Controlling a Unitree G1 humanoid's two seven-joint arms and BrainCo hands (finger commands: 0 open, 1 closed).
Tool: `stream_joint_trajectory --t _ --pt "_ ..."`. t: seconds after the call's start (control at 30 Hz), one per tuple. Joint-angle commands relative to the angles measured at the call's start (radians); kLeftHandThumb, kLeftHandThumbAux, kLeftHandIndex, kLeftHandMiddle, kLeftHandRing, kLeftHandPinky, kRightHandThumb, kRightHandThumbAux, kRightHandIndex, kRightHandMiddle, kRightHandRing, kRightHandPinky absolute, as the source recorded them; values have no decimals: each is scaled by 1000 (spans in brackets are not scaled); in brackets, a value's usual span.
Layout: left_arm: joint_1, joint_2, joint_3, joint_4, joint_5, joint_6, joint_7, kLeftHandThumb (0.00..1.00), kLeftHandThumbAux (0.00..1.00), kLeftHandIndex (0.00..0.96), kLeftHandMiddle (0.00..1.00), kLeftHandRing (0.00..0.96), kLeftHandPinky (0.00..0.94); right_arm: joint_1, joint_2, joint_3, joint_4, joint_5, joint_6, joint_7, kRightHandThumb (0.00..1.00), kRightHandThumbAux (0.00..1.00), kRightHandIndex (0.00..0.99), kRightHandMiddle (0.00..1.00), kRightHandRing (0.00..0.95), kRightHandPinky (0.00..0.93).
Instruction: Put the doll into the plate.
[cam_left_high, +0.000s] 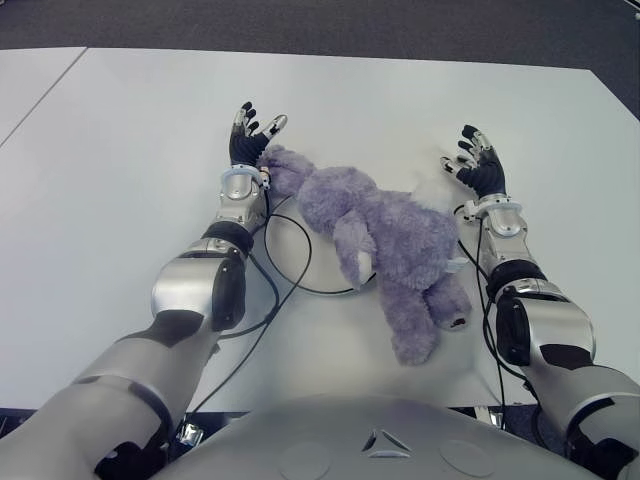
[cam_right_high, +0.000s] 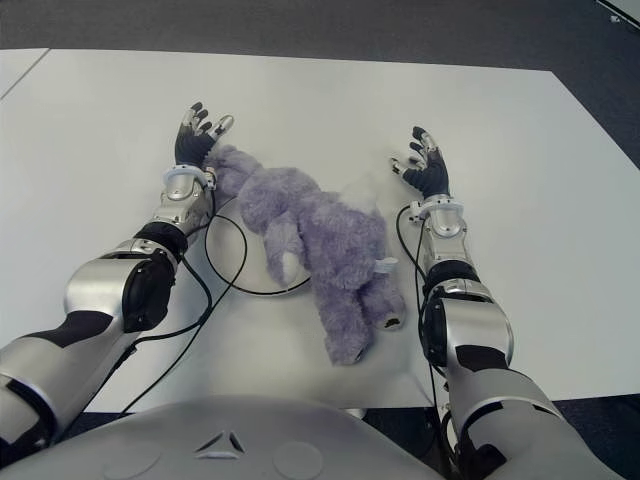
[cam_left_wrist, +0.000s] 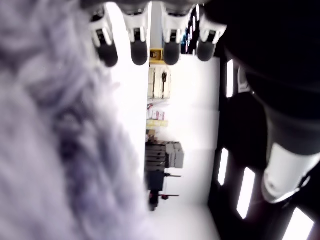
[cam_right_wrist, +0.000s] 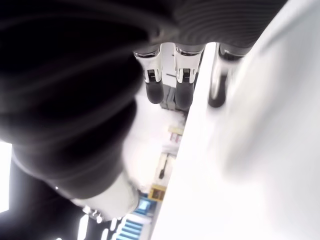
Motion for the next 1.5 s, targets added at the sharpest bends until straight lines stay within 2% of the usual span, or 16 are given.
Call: stream_joint_trajectory --t 0.03,0.43,0.7,0.8,1.0,1.13,1.3,1.5 --pt "131 -39 59 52 -48 30 0 0 626 41 92 89 94 154 80 -18 105 22 42 42 158 860 74 62 65 123" --pt "143 -54 106 47 -59 -22 58 0 581 55 103 100 116 172 47 -35 110 22 25 66 148 873 70 64 65 130" --pt "152 -59 129 45 -69 -45 81 0 564 71 117 113 126 172 45 -36 112 20 37 69 218 899 81 70 71 135" --pt "191 -66 143 48 -75 -56 60 0 556 74 116 113 125 170 58 -36 112 24 40 80 254 906 94 78 80 157" --pt "208 -101 155 48 -85 -89 25 0 532 83 124 125 156 157 94 -49 111 39 48 103 278 908 115 94 102 190" --pt "224 -143 150 36 -88 -185 -16 0 518 82 130 131 163 144 113 -79 115 75 71 148 278 897 133 106 113 195" --pt "242 -143 150 41 -83 -194 -76 0 498 72 132 131 156 123 120 -95 130 87 115 156 274 889 151 123 123 196" --pt "275 -143 130 46 -57 -198 -119 0 474 70 140 135 151 112 131 -103 142 84 147 156 209 875 152 132 129 198"
